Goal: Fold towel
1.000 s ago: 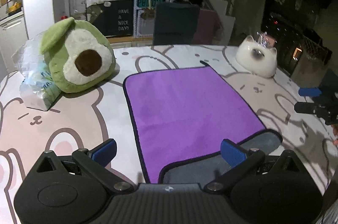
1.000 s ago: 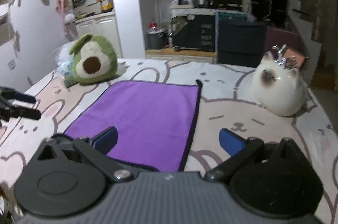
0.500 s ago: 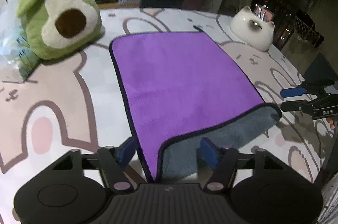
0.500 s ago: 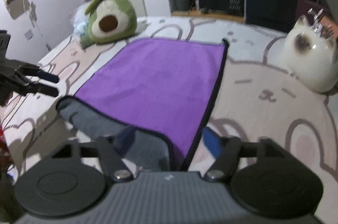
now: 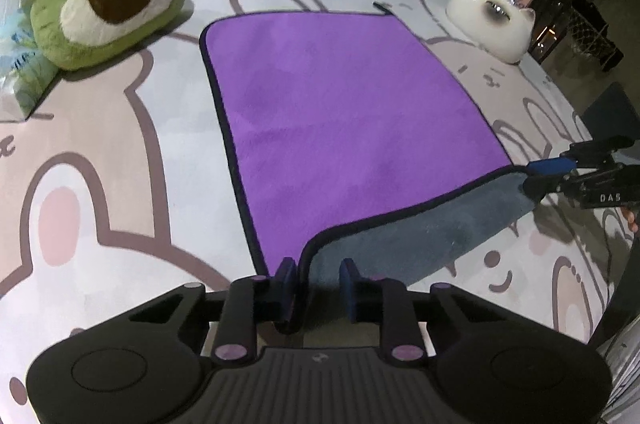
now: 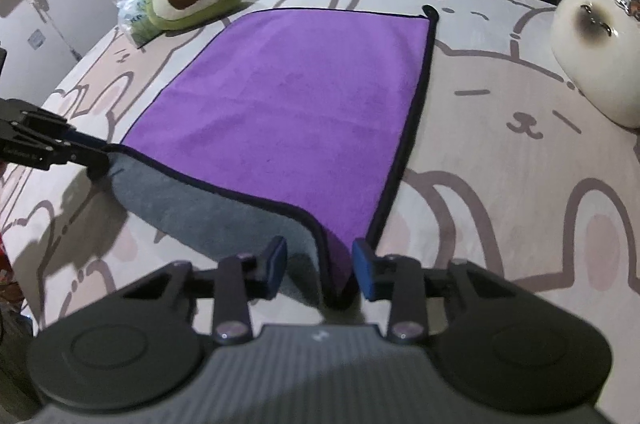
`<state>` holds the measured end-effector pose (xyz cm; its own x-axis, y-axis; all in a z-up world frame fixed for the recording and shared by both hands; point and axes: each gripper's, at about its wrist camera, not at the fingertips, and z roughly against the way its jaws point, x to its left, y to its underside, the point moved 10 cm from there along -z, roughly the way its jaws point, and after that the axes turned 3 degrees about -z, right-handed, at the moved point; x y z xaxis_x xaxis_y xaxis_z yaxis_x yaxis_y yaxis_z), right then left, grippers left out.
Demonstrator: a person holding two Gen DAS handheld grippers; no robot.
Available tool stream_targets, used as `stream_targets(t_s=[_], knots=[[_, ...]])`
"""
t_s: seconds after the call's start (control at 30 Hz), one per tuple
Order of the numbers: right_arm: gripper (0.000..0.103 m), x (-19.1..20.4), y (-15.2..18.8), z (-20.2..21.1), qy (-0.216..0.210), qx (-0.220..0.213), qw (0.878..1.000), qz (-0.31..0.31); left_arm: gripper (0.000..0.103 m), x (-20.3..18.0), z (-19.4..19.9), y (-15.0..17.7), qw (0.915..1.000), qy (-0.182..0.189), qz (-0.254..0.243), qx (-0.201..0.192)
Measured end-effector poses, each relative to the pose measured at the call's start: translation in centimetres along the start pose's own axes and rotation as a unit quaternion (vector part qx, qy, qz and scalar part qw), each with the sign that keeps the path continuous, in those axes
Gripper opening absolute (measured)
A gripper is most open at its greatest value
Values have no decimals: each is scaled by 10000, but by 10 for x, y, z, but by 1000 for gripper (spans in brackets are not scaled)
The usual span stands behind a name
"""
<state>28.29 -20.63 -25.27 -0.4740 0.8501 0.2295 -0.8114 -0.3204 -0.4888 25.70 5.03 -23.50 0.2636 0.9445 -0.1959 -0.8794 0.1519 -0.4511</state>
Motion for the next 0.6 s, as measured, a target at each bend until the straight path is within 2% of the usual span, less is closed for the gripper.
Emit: stream_targets(t_s=[0.13, 0.27, 0.37, 0.6], knots=[[32, 1, 1, -6, -33, 134, 9999, 6, 21, 1, -3, 3, 10000, 21, 0, 73], [20, 6, 4, -11, -85, 268, 9996, 93, 10, 2, -2, 3, 10000, -18, 0, 87], [11, 10, 5, -10, -100, 295, 9994, 159, 5, 2, -2, 3, 9999, -43, -14, 90], [6, 12, 6, -7, -83, 302, 9993, 220, 5, 5, -1, 2, 9999, -104, 3, 54]])
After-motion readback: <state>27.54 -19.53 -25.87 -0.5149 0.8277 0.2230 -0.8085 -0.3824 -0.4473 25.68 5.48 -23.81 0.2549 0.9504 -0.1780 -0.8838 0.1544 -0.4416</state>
